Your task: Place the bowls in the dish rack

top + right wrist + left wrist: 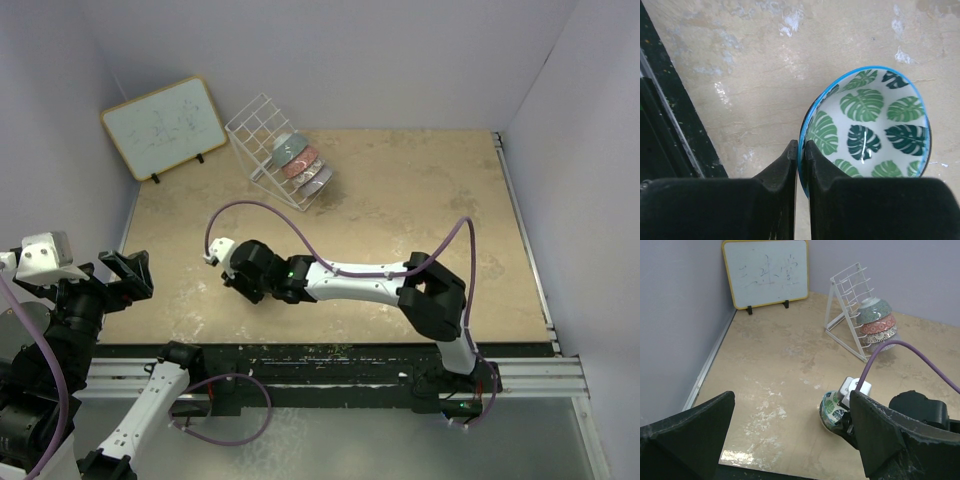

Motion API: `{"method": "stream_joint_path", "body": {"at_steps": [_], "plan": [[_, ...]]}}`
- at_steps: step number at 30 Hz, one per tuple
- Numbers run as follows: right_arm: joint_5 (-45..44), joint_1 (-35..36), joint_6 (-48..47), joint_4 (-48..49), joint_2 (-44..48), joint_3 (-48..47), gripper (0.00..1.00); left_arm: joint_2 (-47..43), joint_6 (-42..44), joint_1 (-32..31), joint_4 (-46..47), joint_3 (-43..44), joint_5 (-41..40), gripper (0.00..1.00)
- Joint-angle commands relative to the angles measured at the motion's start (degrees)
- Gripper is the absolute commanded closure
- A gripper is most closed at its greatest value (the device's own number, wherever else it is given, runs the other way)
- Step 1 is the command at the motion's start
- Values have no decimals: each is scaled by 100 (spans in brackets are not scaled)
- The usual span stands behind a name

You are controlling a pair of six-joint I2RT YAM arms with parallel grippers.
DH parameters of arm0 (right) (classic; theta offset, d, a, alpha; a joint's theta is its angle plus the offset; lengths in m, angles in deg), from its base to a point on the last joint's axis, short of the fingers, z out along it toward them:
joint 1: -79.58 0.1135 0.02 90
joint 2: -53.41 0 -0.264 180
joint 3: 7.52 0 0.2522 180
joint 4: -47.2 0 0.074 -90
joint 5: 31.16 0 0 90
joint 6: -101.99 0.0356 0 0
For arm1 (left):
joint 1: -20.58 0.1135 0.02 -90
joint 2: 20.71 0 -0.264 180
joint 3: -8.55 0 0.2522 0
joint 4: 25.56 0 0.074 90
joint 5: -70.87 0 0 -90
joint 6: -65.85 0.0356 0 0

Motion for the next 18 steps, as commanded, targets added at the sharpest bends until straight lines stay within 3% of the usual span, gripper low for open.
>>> {"method": "stream_joint_path", "body": {"at_steps": [1, 10, 14, 18], "plan": [[-107, -12, 266, 256, 725, -45, 100, -2, 4, 3, 146, -31, -71, 1], [525, -280, 639, 534, 1343, -20, 100, -34, 1, -18, 137, -30, -87, 1], [2014, -1060, 1364, 1256, 1627, 167, 100, -28, -1, -19, 138, 6, -88, 1], [3423, -1969, 2577, 2701, 1810, 494, 100, -20, -4, -21, 139, 77, -88, 1]]}}
